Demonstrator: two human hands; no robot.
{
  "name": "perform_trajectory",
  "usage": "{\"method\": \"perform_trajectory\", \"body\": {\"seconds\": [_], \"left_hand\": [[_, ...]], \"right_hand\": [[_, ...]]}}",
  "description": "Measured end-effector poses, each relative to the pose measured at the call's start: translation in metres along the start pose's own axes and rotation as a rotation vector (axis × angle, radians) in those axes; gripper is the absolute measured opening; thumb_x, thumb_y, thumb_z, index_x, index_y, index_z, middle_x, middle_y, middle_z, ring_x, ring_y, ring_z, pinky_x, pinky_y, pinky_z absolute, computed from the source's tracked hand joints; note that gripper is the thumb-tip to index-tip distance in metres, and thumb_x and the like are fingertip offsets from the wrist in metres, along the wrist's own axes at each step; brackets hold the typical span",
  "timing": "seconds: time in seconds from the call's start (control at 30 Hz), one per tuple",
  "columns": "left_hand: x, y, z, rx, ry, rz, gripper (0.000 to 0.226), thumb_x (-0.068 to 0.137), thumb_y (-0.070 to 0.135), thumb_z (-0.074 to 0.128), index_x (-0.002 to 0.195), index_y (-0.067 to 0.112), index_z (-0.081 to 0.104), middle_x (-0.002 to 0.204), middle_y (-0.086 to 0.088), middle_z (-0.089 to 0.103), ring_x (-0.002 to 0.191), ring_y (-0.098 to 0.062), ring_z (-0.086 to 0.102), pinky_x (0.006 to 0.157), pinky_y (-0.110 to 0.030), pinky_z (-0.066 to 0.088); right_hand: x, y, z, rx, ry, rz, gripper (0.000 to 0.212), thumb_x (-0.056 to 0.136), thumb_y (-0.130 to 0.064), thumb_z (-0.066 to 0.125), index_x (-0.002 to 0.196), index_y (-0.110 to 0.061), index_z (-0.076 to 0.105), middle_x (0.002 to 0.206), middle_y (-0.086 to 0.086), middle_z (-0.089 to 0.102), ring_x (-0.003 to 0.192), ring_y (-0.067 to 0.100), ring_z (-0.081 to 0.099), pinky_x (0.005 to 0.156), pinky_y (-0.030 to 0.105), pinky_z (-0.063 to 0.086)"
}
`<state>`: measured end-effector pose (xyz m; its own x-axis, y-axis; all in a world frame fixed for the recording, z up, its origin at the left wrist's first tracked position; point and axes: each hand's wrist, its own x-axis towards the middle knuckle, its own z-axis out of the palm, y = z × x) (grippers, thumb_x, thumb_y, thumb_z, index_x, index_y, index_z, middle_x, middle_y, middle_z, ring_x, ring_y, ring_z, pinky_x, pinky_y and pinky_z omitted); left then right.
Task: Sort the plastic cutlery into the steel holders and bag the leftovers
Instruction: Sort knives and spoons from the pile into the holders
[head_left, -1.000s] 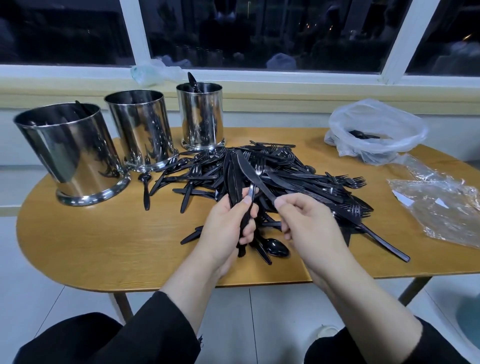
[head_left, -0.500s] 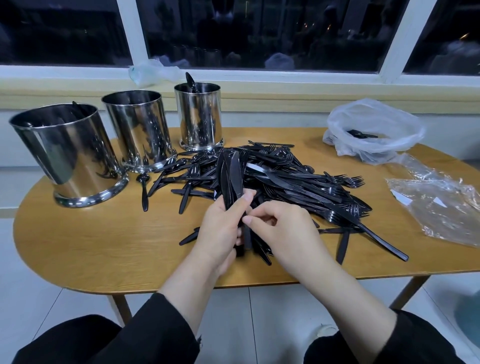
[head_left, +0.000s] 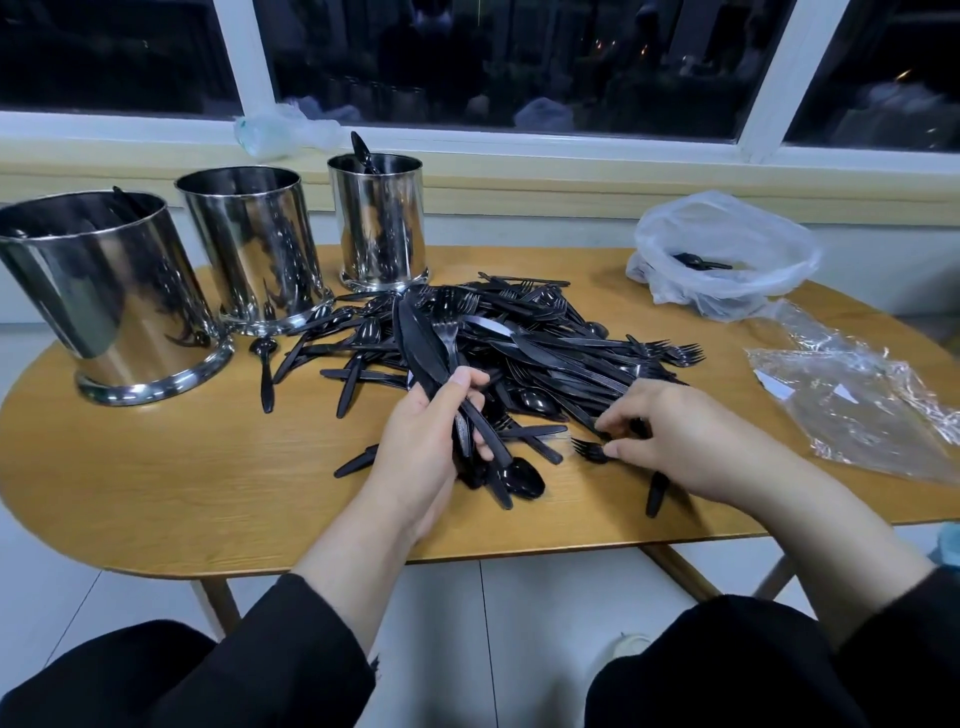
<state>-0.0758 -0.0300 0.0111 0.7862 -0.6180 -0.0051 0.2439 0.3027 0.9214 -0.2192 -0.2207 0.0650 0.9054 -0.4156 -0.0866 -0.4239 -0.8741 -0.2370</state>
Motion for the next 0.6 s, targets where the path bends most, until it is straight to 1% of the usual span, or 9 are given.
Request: {"method": "perform_trajectory", "body": {"seconds": [0.07, 0.13, 0.2, 0.3, 0.37, 0.43, 0.5, 0.6], "left_hand": [[-0.001, 0.001, 0.0, 0.013, -0.025, 0.012, 0.023, 0.109, 0.028, 0.049, 0.104, 0.011, 0.064, 0.078, -0.002, 0.05, 0.057, -0.015, 0.044, 0.054, -0.029, 0.043], [-0.001, 0.002, -0.001, 0.033, -0.034, 0.012, 0.025, 0.109, 0.029, 0.048, 0.101, 0.013, 0.065, 0.081, -0.002, 0.051, 0.058, -0.014, 0.043, 0.053, -0.028, 0.043], [-0.001, 0.002, -0.001, 0.043, -0.032, 0.004, 0.026, 0.109, 0.031, 0.048, 0.101, 0.013, 0.065, 0.079, -0.001, 0.051, 0.059, -0.014, 0.043, 0.054, -0.028, 0.043], [-0.001, 0.001, -0.002, 0.019, -0.045, -0.012, 0.026, 0.109, 0.03, 0.047, 0.104, 0.012, 0.064, 0.074, -0.001, 0.049, 0.064, -0.016, 0.042, 0.062, -0.031, 0.039], [-0.002, 0.001, -0.001, 0.004, -0.048, -0.016, 0.027, 0.11, 0.028, 0.045, 0.104, 0.009, 0.064, 0.07, -0.003, 0.049, 0.064, -0.018, 0.046, 0.064, -0.033, 0.044], [-0.003, 0.002, 0.0, -0.006, -0.055, -0.028, 0.028, 0.111, 0.024, 0.043, 0.105, 0.007, 0.063, 0.068, -0.004, 0.05, 0.062, -0.021, 0.05, 0.062, -0.033, 0.049], [-0.004, 0.003, 0.001, -0.017, -0.07, -0.043, 0.027, 0.111, 0.023, 0.043, 0.11, 0.005, 0.063, 0.068, -0.004, 0.05, 0.057, -0.022, 0.048, 0.056, -0.033, 0.048], [-0.004, 0.003, 0.0, -0.016, -0.076, -0.057, 0.028, 0.111, 0.024, 0.043, 0.119, 0.005, 0.062, 0.069, -0.002, 0.047, 0.052, -0.016, 0.037, 0.049, -0.029, 0.033]], "right_hand": [[0.002, 0.001, 0.005, -0.053, -0.029, -0.02, 0.029, 0.094, -0.038, 0.069, 0.123, -0.034, 0.069, 0.117, -0.013, 0.057, 0.105, 0.009, 0.054, 0.086, 0.025, 0.041], [0.004, 0.001, 0.012, -0.071, -0.03, -0.03, 0.03, 0.095, -0.038, 0.068, 0.125, -0.034, 0.068, 0.117, -0.01, 0.057, 0.108, 0.012, 0.055, 0.089, 0.026, 0.044], [0.006, 0.001, 0.016, -0.06, -0.015, -0.031, 0.03, 0.094, -0.038, 0.069, 0.123, -0.032, 0.069, 0.114, -0.01, 0.058, 0.104, 0.013, 0.057, 0.09, 0.029, 0.047], [0.007, -0.002, 0.016, -0.035, -0.007, -0.032, 0.024, 0.093, -0.038, 0.07, 0.117, -0.031, 0.07, 0.113, -0.01, 0.057, 0.104, 0.011, 0.056, 0.09, 0.027, 0.046], [0.008, -0.005, 0.016, -0.028, -0.019, -0.034, 0.023, 0.093, -0.036, 0.07, 0.115, -0.031, 0.069, 0.113, -0.011, 0.058, 0.106, 0.011, 0.056, 0.093, 0.028, 0.046], [0.01, -0.009, 0.017, -0.016, -0.023, -0.043, 0.022, 0.094, -0.034, 0.07, 0.116, -0.031, 0.069, 0.11, -0.013, 0.06, 0.104, 0.009, 0.056, 0.093, 0.027, 0.047], [0.011, -0.012, 0.019, 0.024, -0.022, -0.052, 0.024, 0.094, -0.031, 0.07, 0.118, -0.032, 0.068, 0.101, -0.016, 0.061, 0.096, 0.006, 0.057, 0.088, 0.025, 0.047], [0.014, -0.014, 0.02, 0.075, -0.038, -0.049, 0.026, 0.095, -0.03, 0.069, 0.121, -0.032, 0.067, 0.091, -0.013, 0.062, 0.083, 0.003, 0.057, 0.073, 0.017, 0.044]]}}
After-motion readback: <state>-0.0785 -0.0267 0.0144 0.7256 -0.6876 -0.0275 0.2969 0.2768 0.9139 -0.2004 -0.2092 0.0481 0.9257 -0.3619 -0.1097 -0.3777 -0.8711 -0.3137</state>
